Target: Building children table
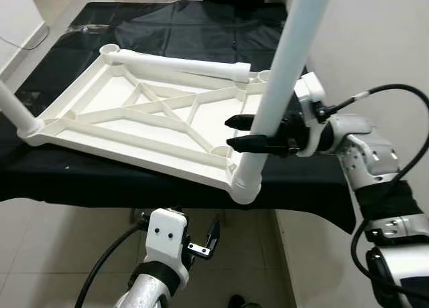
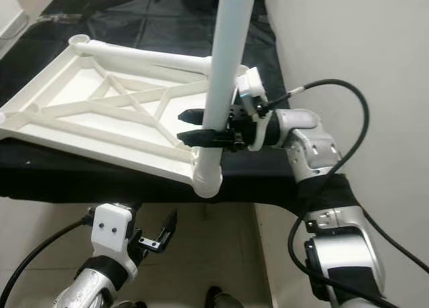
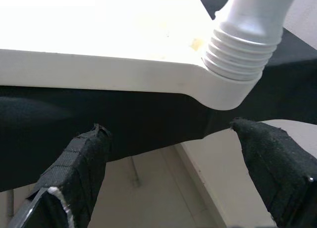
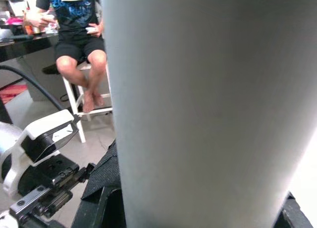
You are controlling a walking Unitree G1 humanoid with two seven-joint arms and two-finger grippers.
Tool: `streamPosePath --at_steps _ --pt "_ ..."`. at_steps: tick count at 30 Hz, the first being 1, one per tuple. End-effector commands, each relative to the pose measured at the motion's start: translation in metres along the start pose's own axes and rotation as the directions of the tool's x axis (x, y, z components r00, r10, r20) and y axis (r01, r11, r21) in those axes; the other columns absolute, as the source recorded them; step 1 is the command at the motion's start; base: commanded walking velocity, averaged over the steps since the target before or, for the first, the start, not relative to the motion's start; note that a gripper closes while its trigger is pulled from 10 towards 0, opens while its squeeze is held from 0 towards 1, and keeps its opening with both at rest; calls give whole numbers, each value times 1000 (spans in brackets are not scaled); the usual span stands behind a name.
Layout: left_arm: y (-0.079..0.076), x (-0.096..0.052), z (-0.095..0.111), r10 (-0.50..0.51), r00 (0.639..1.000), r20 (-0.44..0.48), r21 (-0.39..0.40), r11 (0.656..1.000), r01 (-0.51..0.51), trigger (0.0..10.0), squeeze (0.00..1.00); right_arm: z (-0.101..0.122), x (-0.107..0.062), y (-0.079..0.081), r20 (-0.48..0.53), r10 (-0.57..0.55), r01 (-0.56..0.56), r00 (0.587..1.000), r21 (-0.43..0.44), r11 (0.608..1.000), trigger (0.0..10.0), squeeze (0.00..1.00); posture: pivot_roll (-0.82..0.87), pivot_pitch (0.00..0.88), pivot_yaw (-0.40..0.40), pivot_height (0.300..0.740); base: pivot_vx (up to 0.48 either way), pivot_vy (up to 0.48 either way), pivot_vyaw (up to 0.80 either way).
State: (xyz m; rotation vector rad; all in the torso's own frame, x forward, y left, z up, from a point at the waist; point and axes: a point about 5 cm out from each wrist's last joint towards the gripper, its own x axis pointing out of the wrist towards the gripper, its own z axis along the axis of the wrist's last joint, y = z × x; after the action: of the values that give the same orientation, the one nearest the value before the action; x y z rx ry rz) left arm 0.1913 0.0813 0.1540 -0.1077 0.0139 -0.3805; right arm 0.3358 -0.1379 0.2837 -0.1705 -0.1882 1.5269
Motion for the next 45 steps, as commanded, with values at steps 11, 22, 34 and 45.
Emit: streamPosePath --at_steps 11,22,34,45 --pt "-3 -2 -4 1 1000 -12 9 1000 -1 10000 0 -36 19 -8 -100 -149 151 984 17 988 10000 0 77 276 -50 740 0 0 0" --pt "-4 0 -3 8 1000 -5 8 1000 -8 10000 0 -30 25 -33 -95 -424 425 901 -3 905 10000 0 69 291 -58 740 0 0 0" --pt "-4 0 -1 15 1000 2 12 1000 -15 10000 0 -43 8 -65 -120 -864 871 489 106 479 10000 0 69 299 -60 740 0 0 0" --pt "-2 1 0 15 1000 6 17 1000 -15 10000 0 -56 16 -60 -115 -961 968 250 43 247 10000 0 70 306 -56 740 0 0 0"
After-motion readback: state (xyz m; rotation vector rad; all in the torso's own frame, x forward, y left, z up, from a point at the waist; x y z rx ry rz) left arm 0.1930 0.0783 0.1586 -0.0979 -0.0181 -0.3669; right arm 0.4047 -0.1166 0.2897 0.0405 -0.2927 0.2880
